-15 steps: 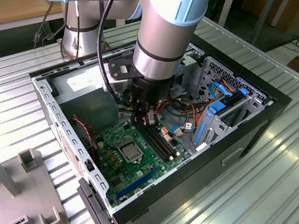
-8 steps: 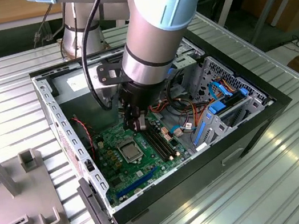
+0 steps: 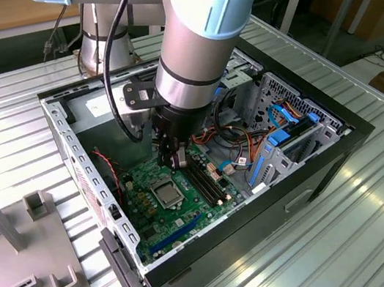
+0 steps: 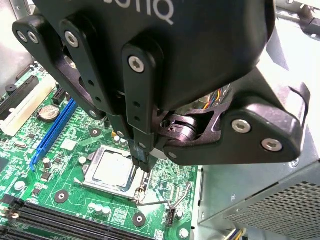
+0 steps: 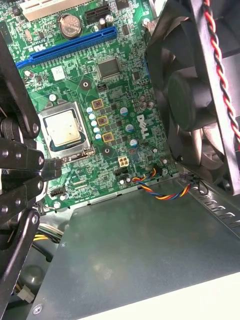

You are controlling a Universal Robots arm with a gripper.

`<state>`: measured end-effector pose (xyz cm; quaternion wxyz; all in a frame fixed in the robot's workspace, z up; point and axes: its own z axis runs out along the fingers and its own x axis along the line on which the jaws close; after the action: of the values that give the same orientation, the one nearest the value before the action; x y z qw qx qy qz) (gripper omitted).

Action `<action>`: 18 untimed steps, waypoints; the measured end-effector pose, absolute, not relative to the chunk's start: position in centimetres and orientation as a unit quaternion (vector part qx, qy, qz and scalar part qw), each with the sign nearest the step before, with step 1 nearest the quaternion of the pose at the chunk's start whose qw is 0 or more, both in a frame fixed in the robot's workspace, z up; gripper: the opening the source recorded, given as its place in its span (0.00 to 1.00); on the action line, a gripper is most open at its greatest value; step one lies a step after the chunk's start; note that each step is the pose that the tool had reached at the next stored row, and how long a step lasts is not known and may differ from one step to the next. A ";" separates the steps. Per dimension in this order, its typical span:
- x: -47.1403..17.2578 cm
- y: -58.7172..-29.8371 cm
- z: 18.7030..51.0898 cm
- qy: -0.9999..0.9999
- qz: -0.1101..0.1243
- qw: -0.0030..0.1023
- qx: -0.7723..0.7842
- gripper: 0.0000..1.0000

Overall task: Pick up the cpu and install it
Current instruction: 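Install the first cpu locking lever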

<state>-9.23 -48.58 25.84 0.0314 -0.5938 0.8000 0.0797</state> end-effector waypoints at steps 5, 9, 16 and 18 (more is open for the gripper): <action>-9.2 -48.6 25.8 0.800 0.080 0.031 -0.594 0.11; -9.0 -48.6 25.8 0.800 0.080 0.031 -0.594 0.11; -8.1 -48.6 25.8 0.800 0.080 0.031 -0.594 0.11; -8.1 -48.6 25.8 0.800 0.080 0.031 -0.594 0.11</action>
<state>-8.08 -48.57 25.77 0.0313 -0.5937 0.8001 0.0797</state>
